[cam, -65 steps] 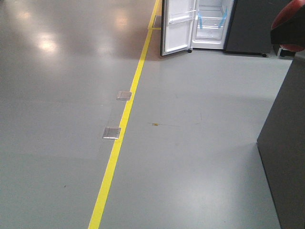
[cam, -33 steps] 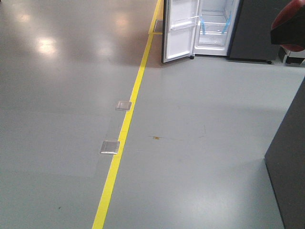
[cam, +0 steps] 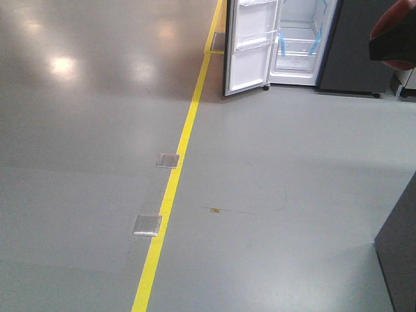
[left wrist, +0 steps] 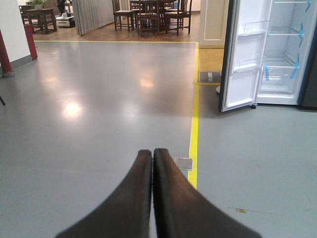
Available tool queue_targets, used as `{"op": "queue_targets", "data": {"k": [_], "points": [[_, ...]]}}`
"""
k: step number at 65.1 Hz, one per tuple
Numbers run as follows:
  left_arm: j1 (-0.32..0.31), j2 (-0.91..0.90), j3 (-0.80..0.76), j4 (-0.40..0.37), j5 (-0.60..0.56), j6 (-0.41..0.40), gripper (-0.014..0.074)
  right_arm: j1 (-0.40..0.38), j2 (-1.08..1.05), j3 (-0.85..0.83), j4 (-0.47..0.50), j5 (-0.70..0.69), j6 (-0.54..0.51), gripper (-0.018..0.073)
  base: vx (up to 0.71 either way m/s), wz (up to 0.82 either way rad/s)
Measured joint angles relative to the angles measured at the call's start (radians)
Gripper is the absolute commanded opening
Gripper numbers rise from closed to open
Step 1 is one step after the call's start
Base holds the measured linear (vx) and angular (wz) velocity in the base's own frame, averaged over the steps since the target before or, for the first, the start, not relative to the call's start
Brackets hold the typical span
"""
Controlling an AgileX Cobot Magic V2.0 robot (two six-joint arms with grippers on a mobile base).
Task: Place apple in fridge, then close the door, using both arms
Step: 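Drive toward the open refrigerator carrying the apple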
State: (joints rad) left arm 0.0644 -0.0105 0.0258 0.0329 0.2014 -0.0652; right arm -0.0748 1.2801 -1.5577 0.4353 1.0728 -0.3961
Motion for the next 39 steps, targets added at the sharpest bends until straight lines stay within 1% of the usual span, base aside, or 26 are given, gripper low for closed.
{"op": "queue_targets", "data": {"k": [39], "points": [[0.000, 0.000, 0.000, 0.000, 0.000, 0.000, -0.0006, 0.000, 0.000, 0.000, 0.000, 0.000, 0.000, -0.0007, 0.33, -0.08]]}}
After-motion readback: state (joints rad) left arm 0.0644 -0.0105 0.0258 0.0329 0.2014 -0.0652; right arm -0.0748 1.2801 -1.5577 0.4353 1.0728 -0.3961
